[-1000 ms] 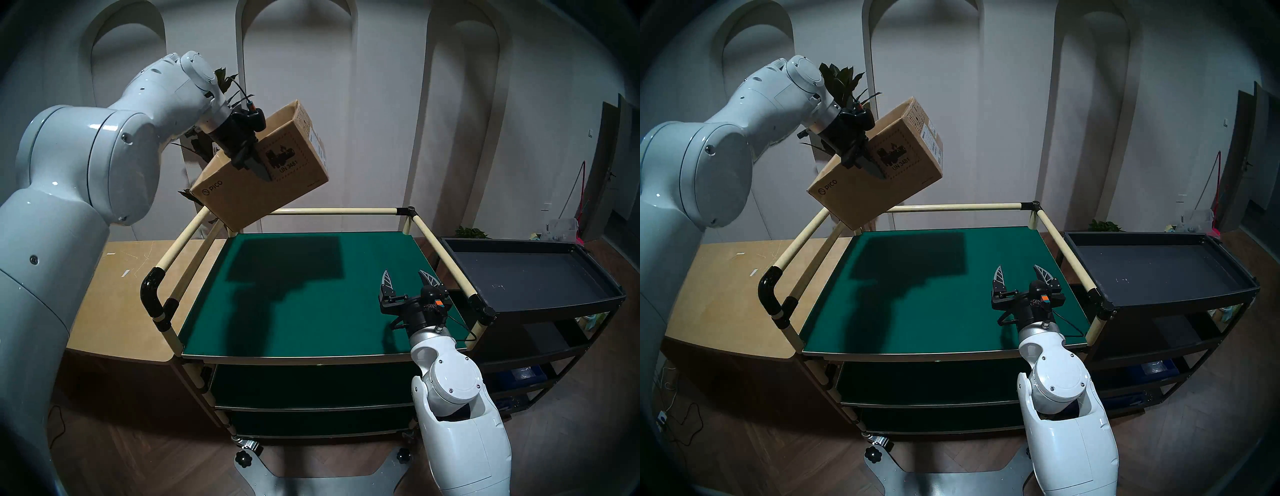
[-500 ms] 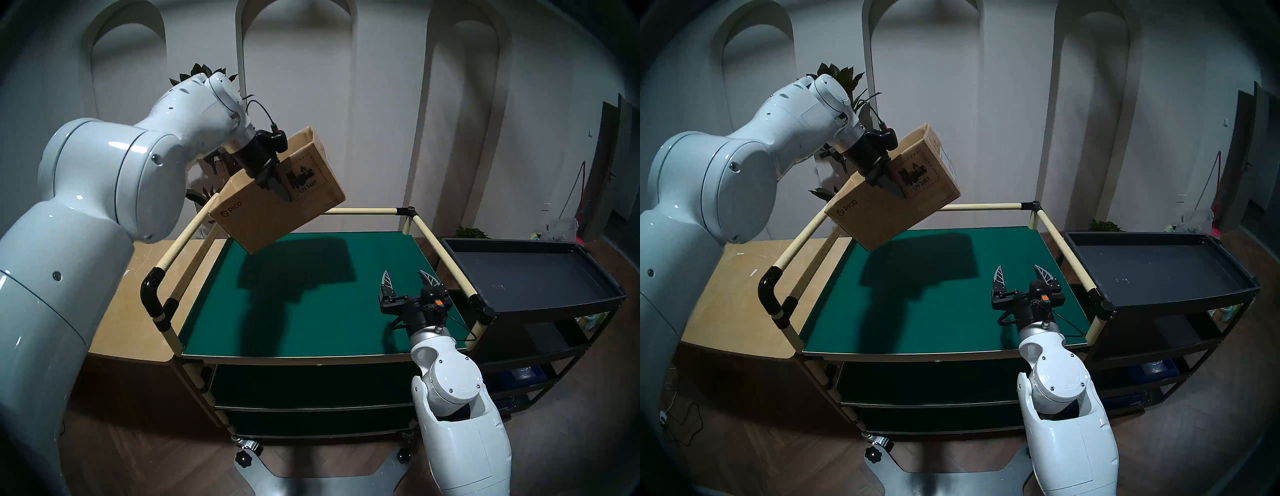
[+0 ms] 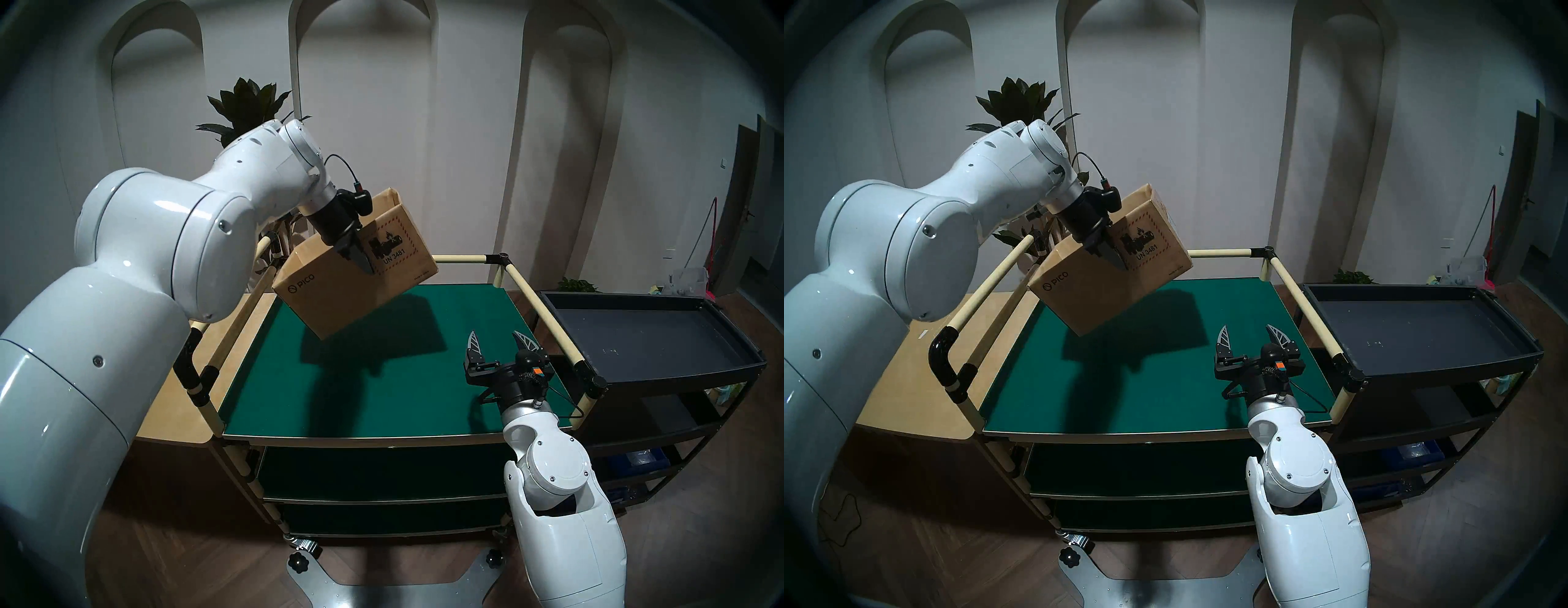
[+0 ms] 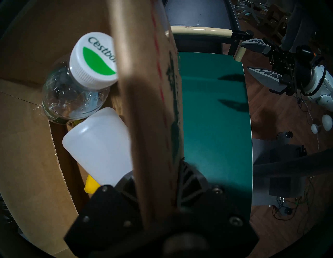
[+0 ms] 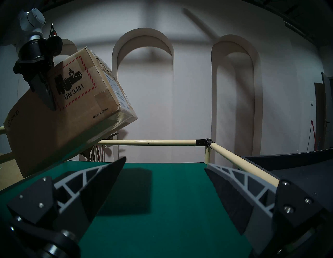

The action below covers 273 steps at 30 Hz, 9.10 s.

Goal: Put the storage box onto the shelf

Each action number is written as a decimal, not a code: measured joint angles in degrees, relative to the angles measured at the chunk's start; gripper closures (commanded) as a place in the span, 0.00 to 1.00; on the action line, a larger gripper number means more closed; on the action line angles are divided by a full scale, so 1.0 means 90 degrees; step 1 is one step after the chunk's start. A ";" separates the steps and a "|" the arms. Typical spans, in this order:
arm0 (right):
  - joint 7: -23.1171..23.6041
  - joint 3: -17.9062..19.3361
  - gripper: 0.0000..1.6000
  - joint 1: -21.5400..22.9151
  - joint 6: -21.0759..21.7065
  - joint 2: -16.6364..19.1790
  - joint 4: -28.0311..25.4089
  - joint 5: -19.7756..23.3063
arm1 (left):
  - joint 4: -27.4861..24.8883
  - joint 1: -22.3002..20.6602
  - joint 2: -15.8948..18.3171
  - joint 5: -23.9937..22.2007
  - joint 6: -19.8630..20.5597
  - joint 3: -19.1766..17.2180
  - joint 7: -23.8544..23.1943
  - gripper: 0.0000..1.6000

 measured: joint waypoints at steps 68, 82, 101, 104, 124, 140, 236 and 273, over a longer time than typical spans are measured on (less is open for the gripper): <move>-0.0001 0.0000 0.00 -0.0002 0.0000 0.0000 -0.0012 0.0000 | -0.0338 0.1556 -0.1036 -0.0092 0.0813 0.0422 0.0063 1.00; -0.0001 0.0000 0.00 -0.0002 0.0000 0.0000 -0.0015 0.0000 | -0.0362 0.1615 -0.1149 -0.0112 0.0823 0.0651 0.0064 1.00; -0.0001 0.0000 0.00 -0.0003 0.0000 0.0000 -0.0022 0.0000 | -0.0300 0.1726 -0.1088 -0.0348 0.0841 0.0772 -0.0003 0.00; -0.0001 0.0000 0.00 -0.0003 0.0000 0.0000 -0.0022 0.0000 | -0.0288 0.1719 -0.1069 -0.0409 0.0826 0.0795 0.0001 0.00; -0.0001 0.0000 0.00 -0.0002 0.0000 0.0000 -0.0014 0.0000 | -0.0280 0.1143 -0.0725 -0.0486 0.0549 0.1033 -0.0005 0.00; -0.0001 0.0000 0.00 0.0000 0.0000 0.0000 -0.0009 0.0000 | -0.0388 0.0488 -0.0422 -0.0726 0.0397 0.0831 -0.0009 0.00; -0.0001 0.0000 0.00 0.0004 0.0002 0.0000 0.0038 -0.0001 | -0.1320 0.0717 0.0272 -0.3398 -0.0055 -0.1977 0.1367 0.00; 0.0001 -0.0001 0.00 0.0028 0.0002 0.0000 0.0240 -0.0003 | -0.1321 0.2141 0.1261 -0.3493 -0.0306 -0.2516 0.2450 0.00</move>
